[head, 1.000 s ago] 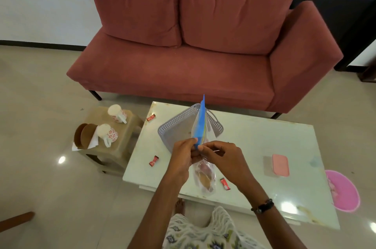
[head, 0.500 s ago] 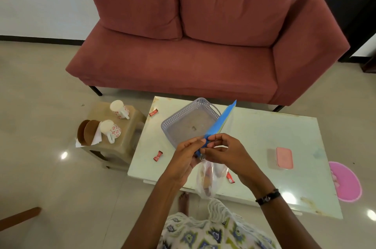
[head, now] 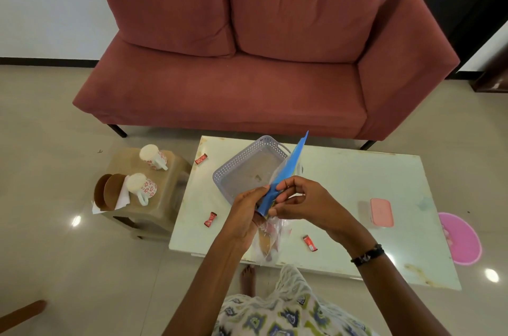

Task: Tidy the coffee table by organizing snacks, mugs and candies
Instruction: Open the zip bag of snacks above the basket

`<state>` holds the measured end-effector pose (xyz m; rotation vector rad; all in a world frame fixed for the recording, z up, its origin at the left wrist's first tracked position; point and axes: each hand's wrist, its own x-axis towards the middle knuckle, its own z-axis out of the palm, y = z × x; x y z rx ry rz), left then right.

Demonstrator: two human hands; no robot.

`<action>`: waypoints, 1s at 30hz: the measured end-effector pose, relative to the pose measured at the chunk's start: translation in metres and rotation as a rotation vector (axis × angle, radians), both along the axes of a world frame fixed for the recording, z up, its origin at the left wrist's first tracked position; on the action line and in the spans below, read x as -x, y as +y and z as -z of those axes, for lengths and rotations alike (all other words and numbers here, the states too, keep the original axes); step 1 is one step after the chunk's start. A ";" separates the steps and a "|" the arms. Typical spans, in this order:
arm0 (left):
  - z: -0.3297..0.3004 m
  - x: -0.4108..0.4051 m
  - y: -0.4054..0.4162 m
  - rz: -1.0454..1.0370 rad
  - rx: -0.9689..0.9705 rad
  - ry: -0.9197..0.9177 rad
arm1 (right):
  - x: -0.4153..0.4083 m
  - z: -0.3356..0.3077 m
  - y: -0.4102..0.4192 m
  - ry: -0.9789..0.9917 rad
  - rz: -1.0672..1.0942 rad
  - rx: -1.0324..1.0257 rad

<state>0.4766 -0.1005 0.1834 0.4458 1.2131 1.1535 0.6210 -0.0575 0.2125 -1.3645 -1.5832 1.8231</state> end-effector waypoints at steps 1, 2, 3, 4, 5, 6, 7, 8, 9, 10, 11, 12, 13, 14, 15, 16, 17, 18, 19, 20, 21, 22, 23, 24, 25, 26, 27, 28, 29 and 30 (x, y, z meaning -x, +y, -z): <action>0.000 0.002 0.002 -0.007 -0.002 -0.016 | 0.001 -0.001 0.002 -0.005 -0.004 -0.005; 0.000 0.004 0.004 -0.012 -0.002 -0.031 | 0.003 -0.001 0.004 -0.008 -0.005 -0.007; -0.001 0.006 0.005 -0.014 0.001 -0.042 | 0.004 -0.002 0.006 -0.006 -0.004 -0.006; -0.002 0.007 0.007 -0.013 0.000 -0.054 | 0.005 -0.002 0.008 -0.001 -0.002 -0.004; -0.003 0.009 0.008 -0.012 0.002 -0.064 | 0.006 -0.003 0.009 0.004 0.000 -0.003; -0.005 0.010 0.010 -0.011 0.004 -0.074 | 0.007 -0.003 0.011 0.009 0.001 -0.001; -0.006 0.011 0.011 -0.012 0.006 -0.082 | 0.008 -0.004 0.013 0.014 0.002 0.002; -0.007 0.012 0.012 -0.013 0.006 -0.092 | 0.009 -0.004 0.014 0.020 0.004 0.009; -0.008 0.013 0.013 -0.014 0.006 -0.098 | 0.010 -0.005 0.015 0.024 0.005 0.017; -0.009 0.014 0.014 -0.016 0.008 -0.102 | 0.011 -0.005 0.017 0.027 0.004 0.023; -0.009 0.016 0.015 -0.018 0.011 -0.104 | 0.012 -0.006 0.018 0.027 0.000 0.027; -0.009 0.017 0.015 -0.021 0.013 -0.106 | 0.013 -0.006 0.020 0.027 -0.004 0.030; -0.010 0.017 0.015 -0.020 0.014 -0.109 | 0.013 -0.006 0.020 0.029 -0.008 0.031; -0.010 0.018 0.015 -0.018 0.014 -0.113 | 0.014 -0.006 0.021 0.029 -0.012 0.030; -0.010 0.019 0.016 -0.016 0.012 -0.118 | 0.015 -0.006 0.022 0.026 -0.015 0.028; -0.011 0.019 0.016 -0.013 0.011 -0.124 | 0.015 -0.006 0.022 0.023 -0.017 0.025; -0.012 0.020 0.016 -0.013 0.011 -0.129 | 0.016 -0.006 0.023 0.021 -0.018 0.024; -0.013 0.020 0.016 -0.014 0.013 -0.131 | 0.017 -0.006 0.023 0.020 -0.019 0.026; -0.013 0.021 0.016 -0.014 0.014 -0.131 | 0.017 -0.006 0.023 0.019 -0.020 0.028; -0.013 0.021 0.017 -0.015 0.015 -0.134 | 0.018 -0.007 0.023 0.018 -0.021 0.028; -0.013 0.021 0.017 -0.019 0.016 -0.140 | 0.018 -0.008 0.023 0.017 -0.023 0.027; -0.014 0.022 0.017 -0.022 0.018 -0.147 | 0.019 -0.009 0.024 0.017 -0.024 0.026; -0.014 0.022 0.017 -0.024 0.018 -0.150 | 0.019 -0.010 0.024 0.018 -0.024 0.027; -0.014 0.022 0.017 -0.026 0.019 -0.149 | 0.019 -0.011 0.024 0.023 -0.023 0.030; -0.015 0.022 0.018 -0.027 0.017 -0.146 | 0.019 -0.012 0.024 0.030 -0.020 0.034; -0.015 0.022 0.018 -0.028 0.016 -0.145 | 0.020 -0.012 0.024 0.034 -0.020 0.036; -0.015 0.023 0.017 -0.026 0.012 -0.140 | 0.020 -0.013 0.024 0.034 -0.022 0.035; -0.015 0.023 0.017 -0.016 0.010 -0.132 | 0.020 -0.013 0.025 0.031 -0.027 0.031; -0.014 0.024 0.018 -0.001 0.007 -0.113 | 0.020 -0.012 0.025 0.027 -0.031 0.029; -0.013 0.025 0.018 0.016 0.007 -0.088 | 0.020 -0.012 0.024 0.021 -0.037 0.026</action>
